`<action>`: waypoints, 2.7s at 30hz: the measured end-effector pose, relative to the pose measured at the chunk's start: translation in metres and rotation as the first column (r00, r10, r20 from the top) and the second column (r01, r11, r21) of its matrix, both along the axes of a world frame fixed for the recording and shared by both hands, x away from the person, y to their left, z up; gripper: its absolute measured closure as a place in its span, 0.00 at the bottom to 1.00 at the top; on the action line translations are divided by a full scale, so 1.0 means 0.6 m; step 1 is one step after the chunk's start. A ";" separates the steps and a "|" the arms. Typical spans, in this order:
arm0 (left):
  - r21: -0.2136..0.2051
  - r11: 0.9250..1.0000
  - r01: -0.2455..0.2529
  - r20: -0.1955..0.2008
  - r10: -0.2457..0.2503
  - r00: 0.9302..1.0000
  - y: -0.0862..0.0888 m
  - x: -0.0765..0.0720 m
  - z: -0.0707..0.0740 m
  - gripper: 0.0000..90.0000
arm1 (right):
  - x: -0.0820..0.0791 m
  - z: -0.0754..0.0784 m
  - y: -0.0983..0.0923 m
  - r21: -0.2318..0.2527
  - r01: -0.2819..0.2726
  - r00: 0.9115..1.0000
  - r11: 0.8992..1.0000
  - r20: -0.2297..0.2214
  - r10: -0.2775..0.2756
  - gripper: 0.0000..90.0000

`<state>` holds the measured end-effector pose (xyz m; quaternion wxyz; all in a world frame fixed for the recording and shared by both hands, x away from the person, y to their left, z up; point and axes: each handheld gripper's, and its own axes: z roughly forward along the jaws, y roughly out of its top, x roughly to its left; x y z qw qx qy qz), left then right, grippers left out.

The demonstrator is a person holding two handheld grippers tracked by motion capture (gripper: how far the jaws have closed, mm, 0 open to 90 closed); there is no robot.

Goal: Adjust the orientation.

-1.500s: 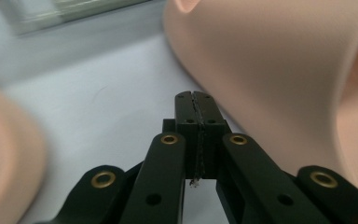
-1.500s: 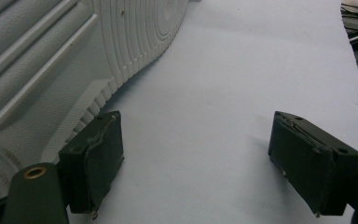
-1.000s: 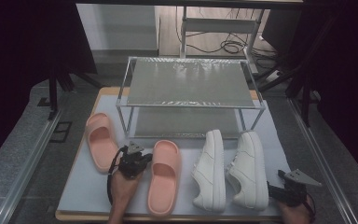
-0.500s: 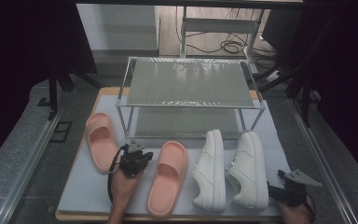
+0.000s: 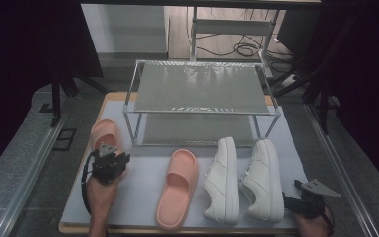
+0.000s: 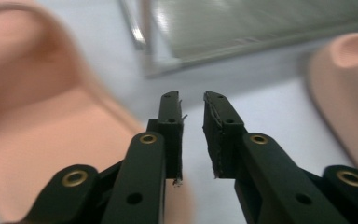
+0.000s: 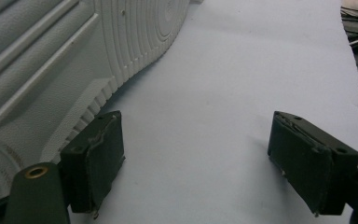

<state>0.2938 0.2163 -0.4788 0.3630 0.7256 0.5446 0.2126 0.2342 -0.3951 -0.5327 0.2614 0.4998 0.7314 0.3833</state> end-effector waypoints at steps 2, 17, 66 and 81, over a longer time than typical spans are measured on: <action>0.000 1.000 -0.020 0.001 0.020 1.000 0.011 0.005 0.002 0.83 | 0.000 0.000 0.000 -0.001 0.000 1.000 1.000 0.001 0.000 0.20; -0.008 0.993 -0.117 -0.012 0.117 0.993 0.052 0.059 0.006 0.78 | 0.000 0.000 -0.001 0.000 -0.002 1.000 1.000 0.003 0.002 0.21; 0.087 0.994 -0.060 -0.019 0.062 0.998 0.071 -0.036 0.048 0.95 | -0.001 -0.002 -0.002 0.003 -0.005 1.000 1.000 0.009 0.005 0.21; 0.072 0.996 0.051 -0.017 -0.050 0.999 0.031 -0.124 0.049 0.94 | -0.001 -0.002 -0.001 0.004 -0.004 1.000 1.000 0.012 0.004 0.21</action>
